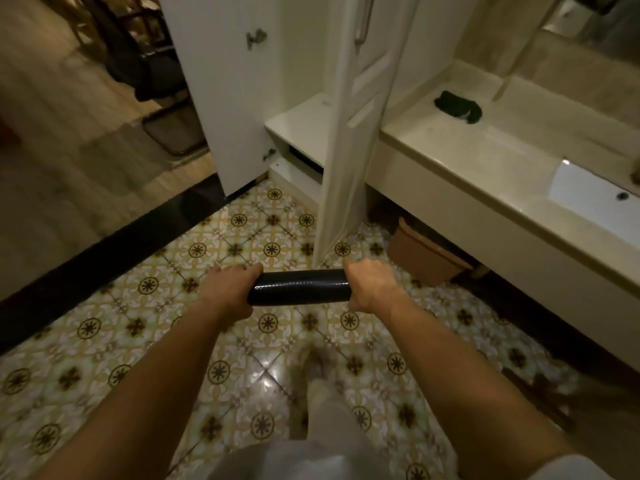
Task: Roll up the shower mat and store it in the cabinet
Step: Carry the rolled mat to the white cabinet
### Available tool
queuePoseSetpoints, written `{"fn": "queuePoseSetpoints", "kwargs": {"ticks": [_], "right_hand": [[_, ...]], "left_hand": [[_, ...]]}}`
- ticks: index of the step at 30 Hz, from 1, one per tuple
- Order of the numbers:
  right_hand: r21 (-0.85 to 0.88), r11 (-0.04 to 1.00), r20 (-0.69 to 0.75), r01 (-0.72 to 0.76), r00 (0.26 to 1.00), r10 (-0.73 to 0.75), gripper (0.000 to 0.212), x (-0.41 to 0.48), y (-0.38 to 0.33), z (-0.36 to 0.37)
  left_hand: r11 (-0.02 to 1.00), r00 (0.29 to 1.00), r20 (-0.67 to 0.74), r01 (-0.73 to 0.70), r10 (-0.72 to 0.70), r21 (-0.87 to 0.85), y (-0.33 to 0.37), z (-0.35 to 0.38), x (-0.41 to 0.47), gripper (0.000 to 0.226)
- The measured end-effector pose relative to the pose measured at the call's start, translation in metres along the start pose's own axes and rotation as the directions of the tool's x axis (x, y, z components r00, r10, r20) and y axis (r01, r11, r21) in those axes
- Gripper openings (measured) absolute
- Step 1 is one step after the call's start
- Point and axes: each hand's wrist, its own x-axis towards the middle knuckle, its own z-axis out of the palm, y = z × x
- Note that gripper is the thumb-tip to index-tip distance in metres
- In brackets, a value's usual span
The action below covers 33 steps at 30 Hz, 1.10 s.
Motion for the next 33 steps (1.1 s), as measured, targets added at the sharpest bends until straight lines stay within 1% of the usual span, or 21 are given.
{"fn": "queuePoseSetpoints", "kwargs": {"ticks": [3,6,10,15,21,24,28,31,33], "right_hand": [[-0.022,0.998,0.007,0.062,0.998,-0.062,0.053,0.054,0.005,-0.02],[-0.026,0.995,0.032,0.095,0.995,-0.094,0.054,0.108,0.011,-0.045],[0.009,0.987,0.001,0.161,0.987,-0.161,0.052,0.174,0.014,-0.074],[0.015,0.972,-0.026,0.233,0.972,-0.232,0.05,0.239,0.005,-0.094],[-0.011,0.97,0.008,0.244,0.97,-0.244,0.054,0.314,-0.018,-0.111],[0.026,0.975,0.025,0.219,0.975,-0.22,0.054,0.356,-0.033,-0.12],[0.066,0.981,0.017,0.181,0.983,-0.182,0.053,0.409,-0.054,-0.137],[0.103,0.981,-0.017,0.165,0.986,-0.164,0.052,0.442,-0.066,-0.155],[0.148,0.981,-0.019,0.127,0.992,-0.126,0.057,0.463,-0.073,-0.169]], "left_hand": [[0.998,0.998,-0.005,0.063,-0.063,-0.004,-0.021,-0.012,0.038,0.058],[0.992,0.993,-0.002,0.121,-0.121,-0.03,-0.039,-0.029,0.073,0.053],[0.984,0.984,-0.045,0.172,-0.175,-0.053,-0.067,-0.057,0.114,0.046],[0.974,0.974,-0.025,0.224,-0.225,-0.036,-0.104,-0.081,0.153,0.044],[0.971,0.971,0.017,0.237,-0.237,-0.015,-0.158,-0.094,0.2,0.05],[0.98,0.979,0.034,0.199,-0.199,-0.017,-0.197,-0.102,0.232,0.045],[0.994,0.993,0.028,0.112,-0.112,-0.005,-0.254,-0.124,0.279,0.043],[1.0,0.999,0.027,0.023,-0.023,-0.005,-0.295,-0.149,0.315,0.047],[0.999,0.998,0.032,-0.048,0.048,-0.002,-0.321,-0.165,0.341,0.051]]}}
